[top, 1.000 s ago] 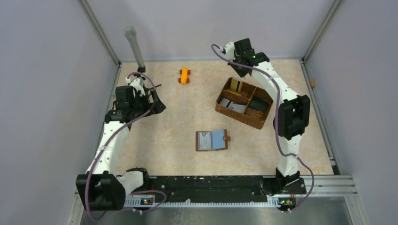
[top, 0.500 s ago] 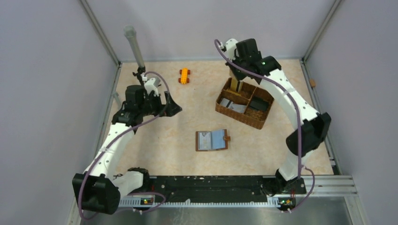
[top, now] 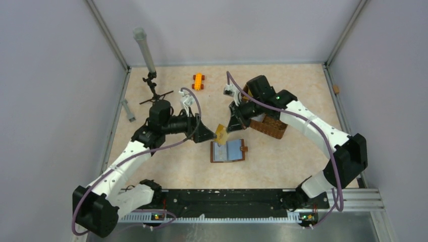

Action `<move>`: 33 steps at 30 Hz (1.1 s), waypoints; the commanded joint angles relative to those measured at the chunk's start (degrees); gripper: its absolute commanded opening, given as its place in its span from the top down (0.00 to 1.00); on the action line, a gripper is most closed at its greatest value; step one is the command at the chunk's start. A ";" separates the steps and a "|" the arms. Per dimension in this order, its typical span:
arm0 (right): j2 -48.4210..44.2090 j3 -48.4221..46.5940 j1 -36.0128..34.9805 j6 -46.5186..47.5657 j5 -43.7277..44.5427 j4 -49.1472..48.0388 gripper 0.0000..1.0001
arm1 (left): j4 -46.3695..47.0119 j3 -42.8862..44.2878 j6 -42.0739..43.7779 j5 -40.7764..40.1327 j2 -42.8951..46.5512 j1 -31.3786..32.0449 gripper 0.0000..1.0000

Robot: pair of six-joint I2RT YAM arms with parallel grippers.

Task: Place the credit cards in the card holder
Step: Pick up the credit card from the storage box.

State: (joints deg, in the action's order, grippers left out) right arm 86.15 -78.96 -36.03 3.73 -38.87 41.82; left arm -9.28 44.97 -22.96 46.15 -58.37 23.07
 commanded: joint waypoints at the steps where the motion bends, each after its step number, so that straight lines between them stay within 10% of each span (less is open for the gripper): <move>1: -4.00 0.71 -1.17 -1.58 -16.34 -5.67 1.00 | 4.61 -0.59 -1.29 7.37 1.11 2.24 0.23; 9: -3.29 -0.18 -2.10 0.80 -20.28 -4.76 1.00 | 3.31 -1.80 -1.34 8.59 0.40 5.08 0.42; 16: -2.43 0.34 -2.48 1.95 -17.54 -4.56 1.00 | 4.05 -3.28 -3.07 6.84 1.82 5.77 1.00; 22: -6.06 7.93 -2.46 -8.86 -9.19 -17.28 0.41 | 6.36 -10.43 -10.88 -6.88 6.78 5.92 1.00; 33: -25.50 36.99 -2.53 -35.50 17.22 -31.36 0.33 | 14.43 -29.56 -25.78 -16.71 13.59 6.06 1.00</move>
State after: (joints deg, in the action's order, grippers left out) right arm 66.17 -49.28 -37.78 -18.68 -32.29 17.52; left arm -2.28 18.00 -42.78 31.68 -46.83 28.88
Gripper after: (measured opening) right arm 0.669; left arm 0.010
